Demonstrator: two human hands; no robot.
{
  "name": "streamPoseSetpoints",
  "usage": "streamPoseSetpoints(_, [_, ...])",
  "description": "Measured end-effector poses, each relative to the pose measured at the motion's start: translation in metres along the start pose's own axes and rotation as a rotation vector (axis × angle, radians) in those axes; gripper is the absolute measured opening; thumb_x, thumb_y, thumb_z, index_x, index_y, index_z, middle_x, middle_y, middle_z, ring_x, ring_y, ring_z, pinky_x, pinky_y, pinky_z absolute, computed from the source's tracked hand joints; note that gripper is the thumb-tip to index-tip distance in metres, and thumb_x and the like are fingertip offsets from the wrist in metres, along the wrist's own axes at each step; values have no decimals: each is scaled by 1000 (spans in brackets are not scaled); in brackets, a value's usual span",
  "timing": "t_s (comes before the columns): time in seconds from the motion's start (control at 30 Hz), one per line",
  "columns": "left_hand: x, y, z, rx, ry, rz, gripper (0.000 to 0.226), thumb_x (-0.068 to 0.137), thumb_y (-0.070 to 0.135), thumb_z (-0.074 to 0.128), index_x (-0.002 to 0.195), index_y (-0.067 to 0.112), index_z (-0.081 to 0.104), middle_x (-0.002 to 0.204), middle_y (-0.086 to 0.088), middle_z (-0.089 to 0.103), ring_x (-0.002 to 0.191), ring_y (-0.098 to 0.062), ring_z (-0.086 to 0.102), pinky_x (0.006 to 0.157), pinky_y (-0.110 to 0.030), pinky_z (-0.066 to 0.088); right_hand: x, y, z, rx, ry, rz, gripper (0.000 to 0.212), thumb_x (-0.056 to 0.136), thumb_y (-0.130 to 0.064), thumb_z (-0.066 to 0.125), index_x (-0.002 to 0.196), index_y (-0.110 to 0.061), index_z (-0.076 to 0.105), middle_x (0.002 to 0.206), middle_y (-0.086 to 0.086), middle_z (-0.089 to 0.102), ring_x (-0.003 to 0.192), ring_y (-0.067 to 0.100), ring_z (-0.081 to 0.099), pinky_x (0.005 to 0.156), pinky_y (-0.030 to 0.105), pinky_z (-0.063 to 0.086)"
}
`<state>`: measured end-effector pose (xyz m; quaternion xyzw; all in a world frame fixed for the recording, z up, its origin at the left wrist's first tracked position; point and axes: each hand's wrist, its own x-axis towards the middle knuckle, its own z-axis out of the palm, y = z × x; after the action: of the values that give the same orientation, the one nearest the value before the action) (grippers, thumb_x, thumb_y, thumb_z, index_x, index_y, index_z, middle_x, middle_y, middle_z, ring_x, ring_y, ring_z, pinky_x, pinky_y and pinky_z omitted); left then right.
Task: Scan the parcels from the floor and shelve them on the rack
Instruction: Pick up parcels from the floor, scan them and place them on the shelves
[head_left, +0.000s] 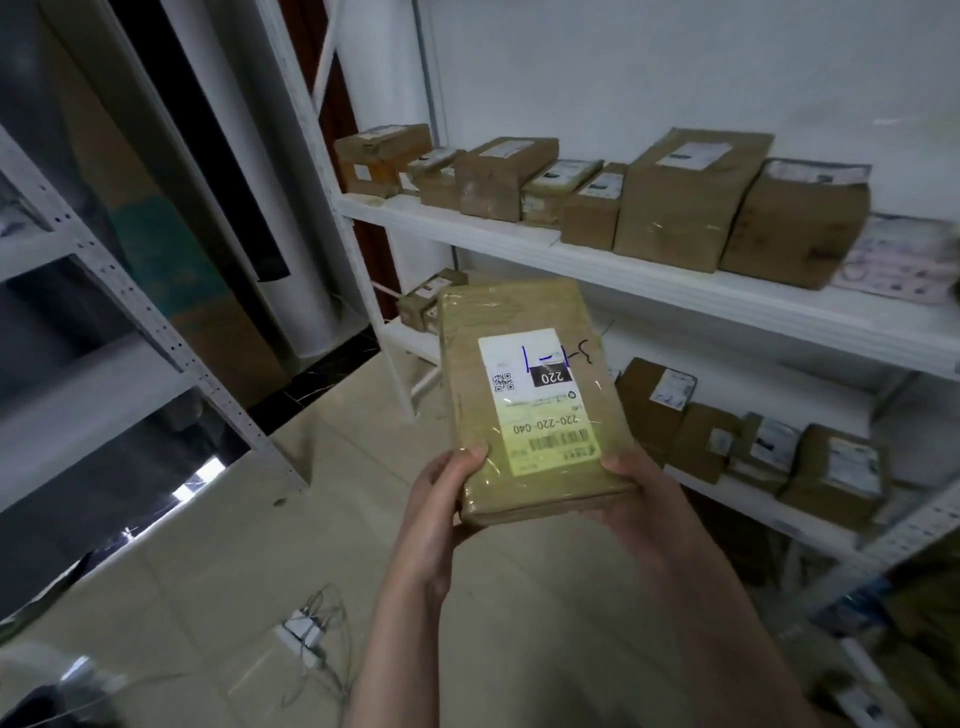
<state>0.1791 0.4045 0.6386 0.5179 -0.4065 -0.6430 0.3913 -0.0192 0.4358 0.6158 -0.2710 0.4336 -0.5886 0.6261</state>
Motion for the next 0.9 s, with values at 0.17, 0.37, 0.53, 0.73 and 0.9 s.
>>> streamPoseSetpoints(0.17, [12, 0, 16, 28, -160, 41, 78, 51, 54, 72, 115, 11, 71, 108, -10, 76, 92, -18, 70, 76, -32, 55, -11, -22, -30, -25, 55, -96, 84, 64, -59, 78, 133, -14, 60, 133, 19, 61, 126, 44, 54, 106, 63, 39])
streamPoseSetpoints(0.37, [30, -5, 39, 115, -256, 4, 117, 42, 59, 91, 140, 7, 54, 126, -14, 69, 115, -32, 67, 101, -49, 51, -15, -36, -69, 18, 201, -120, 85, 59, -63, 79, 128, -15, 65, 130, 18, 64, 126, 45, 54, 110, 69, 31])
streamPoseSetpoints(0.53, [46, -7, 81, -17, -234, -71, 119, 46, 57, 93, 144, 7, 49, 127, -16, 68, 116, -33, 66, 101, -48, 51, -22, -50, -103, 22, 305, -132, 78, 57, -55, 79, 123, -16, 68, 125, 14, 68, 120, 41, 59, 108, 64, 39])
streamPoseSetpoints(0.73, [46, -10, 153, -92, -258, -19, 45, 73, 45, 74, 102, 11, 78, 102, -14, 73, 94, -28, 66, 84, -39, 47, -33, -67, -143, 115, 442, -148, 56, 63, -41, 70, 111, -14, 70, 113, 11, 71, 102, 33, 65, 94, 48, 50])
streamPoseSetpoints(0.9, [42, -19, 202, -175, -221, -93, 62, 75, 57, 70, 122, 17, 69, 115, -9, 73, 105, -26, 65, 83, -39, 49, -43, -82, -174, 219, 487, -185, 24, 70, -33, 68, 89, -21, 75, 97, 7, 68, 86, 25, 62, 84, 43, 49])
